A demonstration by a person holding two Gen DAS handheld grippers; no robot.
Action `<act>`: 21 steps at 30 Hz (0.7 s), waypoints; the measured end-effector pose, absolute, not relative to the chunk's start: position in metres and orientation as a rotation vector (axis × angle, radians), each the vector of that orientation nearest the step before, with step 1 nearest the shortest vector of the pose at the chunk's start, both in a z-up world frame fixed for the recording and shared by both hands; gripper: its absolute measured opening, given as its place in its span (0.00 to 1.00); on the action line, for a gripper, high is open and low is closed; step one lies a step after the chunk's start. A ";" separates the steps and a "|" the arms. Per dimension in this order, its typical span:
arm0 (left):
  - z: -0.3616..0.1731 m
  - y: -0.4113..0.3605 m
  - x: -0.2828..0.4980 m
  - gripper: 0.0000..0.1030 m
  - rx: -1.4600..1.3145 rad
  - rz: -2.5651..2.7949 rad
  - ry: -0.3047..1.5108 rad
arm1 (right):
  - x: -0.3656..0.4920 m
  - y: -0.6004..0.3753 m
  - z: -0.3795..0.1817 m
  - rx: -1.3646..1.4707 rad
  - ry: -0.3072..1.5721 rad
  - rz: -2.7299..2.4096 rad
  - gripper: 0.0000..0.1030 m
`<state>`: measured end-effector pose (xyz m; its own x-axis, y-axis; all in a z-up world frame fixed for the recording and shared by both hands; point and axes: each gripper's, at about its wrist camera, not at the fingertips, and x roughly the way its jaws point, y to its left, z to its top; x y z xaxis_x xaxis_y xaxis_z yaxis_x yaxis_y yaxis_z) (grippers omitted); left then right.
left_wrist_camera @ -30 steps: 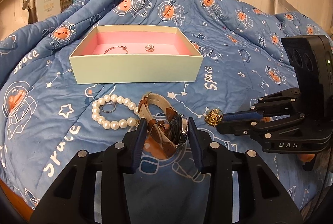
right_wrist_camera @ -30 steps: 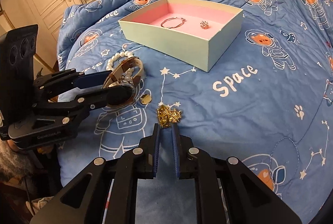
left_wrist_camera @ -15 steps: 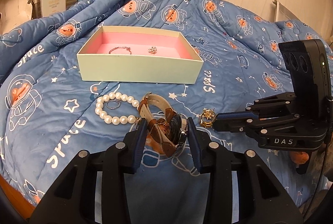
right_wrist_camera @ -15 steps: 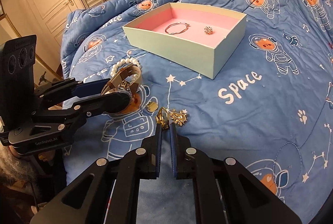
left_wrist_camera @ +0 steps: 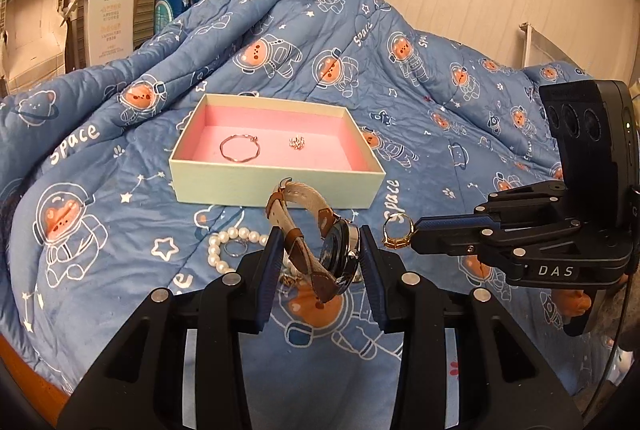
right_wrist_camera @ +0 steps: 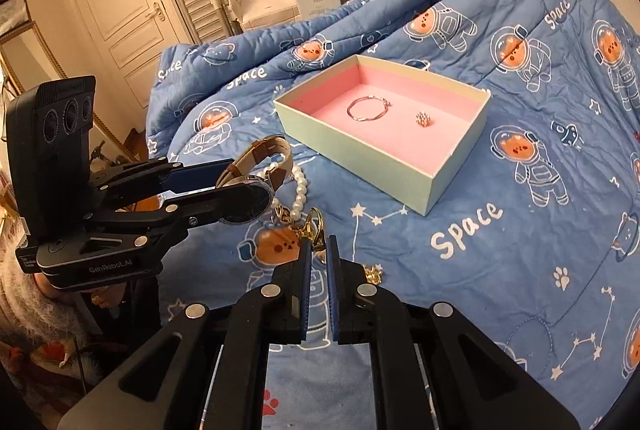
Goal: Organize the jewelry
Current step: 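Carry the watch and gold ring into the box and open both tools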
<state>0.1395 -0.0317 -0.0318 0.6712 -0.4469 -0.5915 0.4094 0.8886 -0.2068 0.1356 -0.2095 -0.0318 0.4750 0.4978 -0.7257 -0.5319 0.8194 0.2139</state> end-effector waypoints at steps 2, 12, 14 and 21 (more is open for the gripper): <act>-0.025 -0.030 0.148 0.37 -0.049 -0.479 0.675 | 0.142 -0.208 -0.024 -0.049 0.860 0.630 0.07; -0.007 -0.022 0.230 0.37 -0.083 -0.489 0.773 | 0.200 -0.204 -0.007 -0.076 0.844 0.591 0.07; -0.010 -0.022 0.248 0.37 -0.098 -0.493 0.812 | 0.214 -0.205 -0.007 -0.073 0.851 0.577 0.07; -0.031 -0.032 0.303 0.37 -0.132 -0.540 0.954 | 0.255 -0.205 -0.020 -0.106 0.910 0.520 0.07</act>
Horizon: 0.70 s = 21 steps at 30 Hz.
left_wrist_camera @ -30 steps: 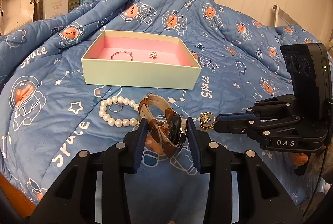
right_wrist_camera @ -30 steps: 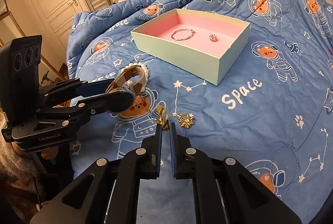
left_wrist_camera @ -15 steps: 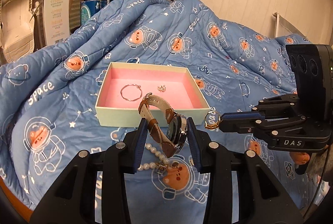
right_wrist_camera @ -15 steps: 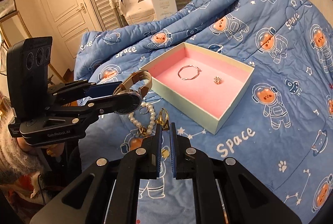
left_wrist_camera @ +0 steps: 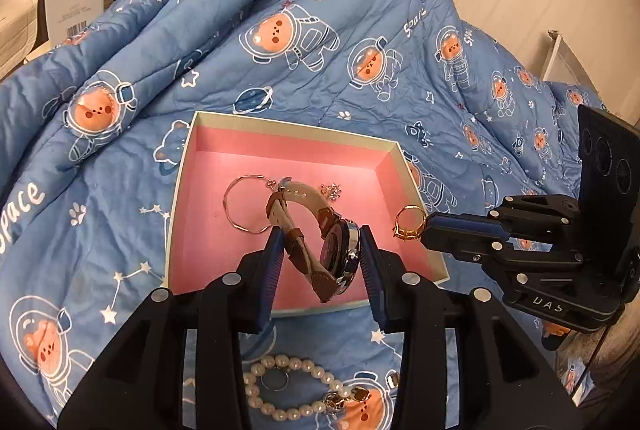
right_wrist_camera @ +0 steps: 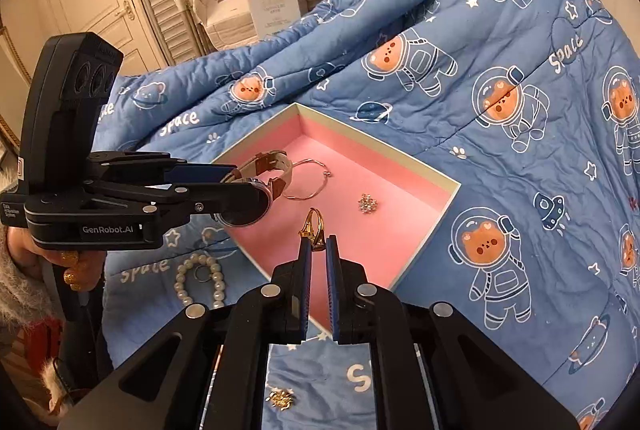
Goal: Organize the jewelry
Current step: 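Carry the watch and gold ring into the box and open both tools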
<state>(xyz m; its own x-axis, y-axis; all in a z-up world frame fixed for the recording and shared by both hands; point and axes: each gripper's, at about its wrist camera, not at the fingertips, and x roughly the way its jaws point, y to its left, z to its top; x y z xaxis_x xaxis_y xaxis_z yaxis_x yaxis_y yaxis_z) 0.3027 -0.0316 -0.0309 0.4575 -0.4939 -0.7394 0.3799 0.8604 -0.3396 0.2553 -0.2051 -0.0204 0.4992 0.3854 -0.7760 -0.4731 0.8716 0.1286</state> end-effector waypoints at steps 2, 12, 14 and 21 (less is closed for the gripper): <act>-0.036 -0.035 0.310 0.37 -0.108 -0.533 0.987 | 0.266 -0.204 -0.028 -0.124 0.945 0.516 0.07; -0.054 -0.051 0.326 0.37 0.000 -0.555 1.088 | 0.300 -0.179 -0.058 -0.215 1.055 0.505 0.07; -0.056 -0.053 0.327 0.37 0.003 -0.563 1.098 | 0.305 -0.176 -0.062 -0.230 1.070 0.501 0.07; -0.065 -0.055 0.330 0.37 0.005 -0.574 1.126 | 0.315 -0.171 -0.069 -0.278 1.101 0.487 0.07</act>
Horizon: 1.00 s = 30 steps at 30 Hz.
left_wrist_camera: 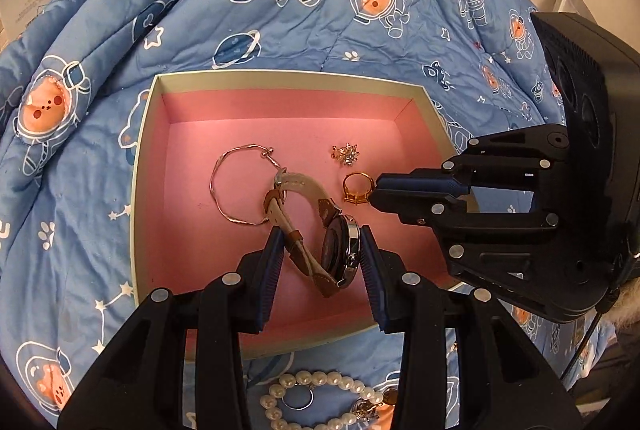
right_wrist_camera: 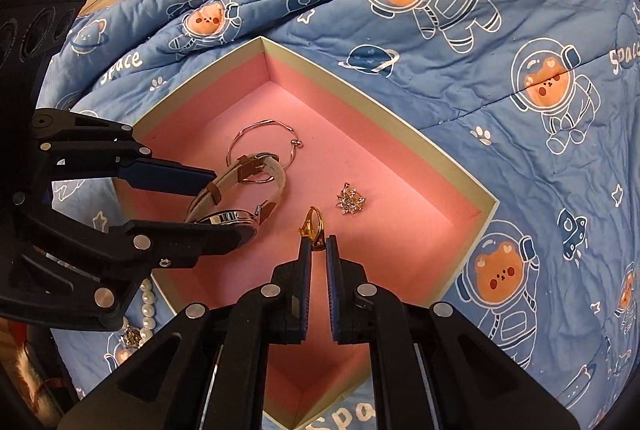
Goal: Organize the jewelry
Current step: 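Carry the watch and gold ring into the box and open both tools, then move the left tool to the pearl bracelet while the right tool approaches the gold pendant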
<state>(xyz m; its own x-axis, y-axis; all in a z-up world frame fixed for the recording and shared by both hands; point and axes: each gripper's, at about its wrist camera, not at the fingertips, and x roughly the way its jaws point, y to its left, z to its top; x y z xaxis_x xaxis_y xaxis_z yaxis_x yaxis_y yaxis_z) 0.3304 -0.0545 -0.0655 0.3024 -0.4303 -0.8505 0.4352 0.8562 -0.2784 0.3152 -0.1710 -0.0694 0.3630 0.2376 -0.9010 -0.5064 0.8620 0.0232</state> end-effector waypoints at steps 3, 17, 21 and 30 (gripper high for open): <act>-0.066 -0.054 0.330 0.39 0.011 -0.566 1.120 | 0.318 -0.169 -0.072 -0.294 1.110 0.481 0.07; -0.019 -0.025 0.301 0.81 -0.006 -0.500 0.925 | 0.304 -0.179 -0.054 -0.288 1.004 0.472 0.35; -0.006 -0.005 0.279 0.89 -0.061 -0.449 0.851 | 0.283 -0.187 -0.040 -0.270 0.933 0.465 0.53; -0.016 -0.008 0.218 0.92 0.043 -0.400 0.783 | 0.232 -0.204 -0.029 -0.197 0.850 0.440 0.60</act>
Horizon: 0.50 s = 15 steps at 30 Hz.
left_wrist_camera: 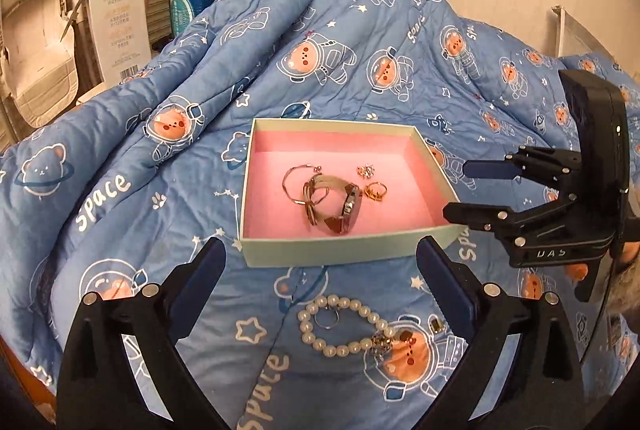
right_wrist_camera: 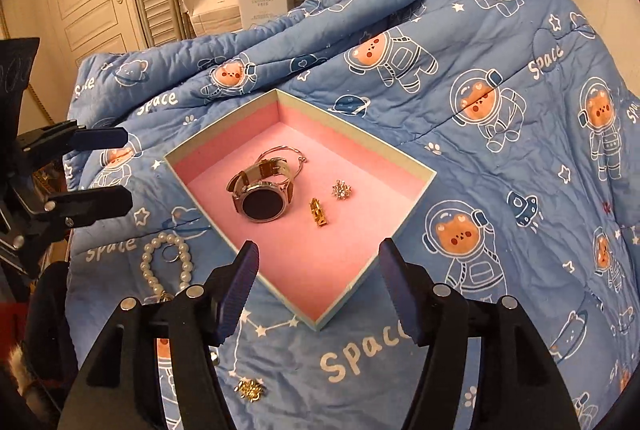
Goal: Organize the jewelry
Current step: 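Move the left tool to the pearl bracelet while the right tool approaches the gold pendant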
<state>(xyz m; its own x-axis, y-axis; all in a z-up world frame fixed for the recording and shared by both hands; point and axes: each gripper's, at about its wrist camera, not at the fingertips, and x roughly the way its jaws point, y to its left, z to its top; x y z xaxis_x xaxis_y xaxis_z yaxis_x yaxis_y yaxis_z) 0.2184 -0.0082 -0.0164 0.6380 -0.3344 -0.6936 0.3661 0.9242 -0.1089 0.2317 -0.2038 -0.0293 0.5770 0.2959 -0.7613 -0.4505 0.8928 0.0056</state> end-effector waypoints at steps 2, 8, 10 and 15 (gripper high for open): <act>-0.022 -0.012 0.205 0.92 0.060 -0.404 0.782 | 0.219 -0.209 -0.029 -0.183 0.839 0.440 0.61; -0.042 -0.019 0.169 0.92 0.059 -0.407 0.788 | 0.189 -0.216 -0.040 -0.170 0.847 0.430 0.61; -0.050 -0.020 0.158 0.92 0.049 -0.407 0.799 | 0.181 -0.217 -0.047 -0.162 0.857 0.430 0.61; -0.068 -0.022 0.137 0.92 0.031 -0.403 0.827 | 0.162 -0.218 -0.065 -0.150 0.889 0.428 0.61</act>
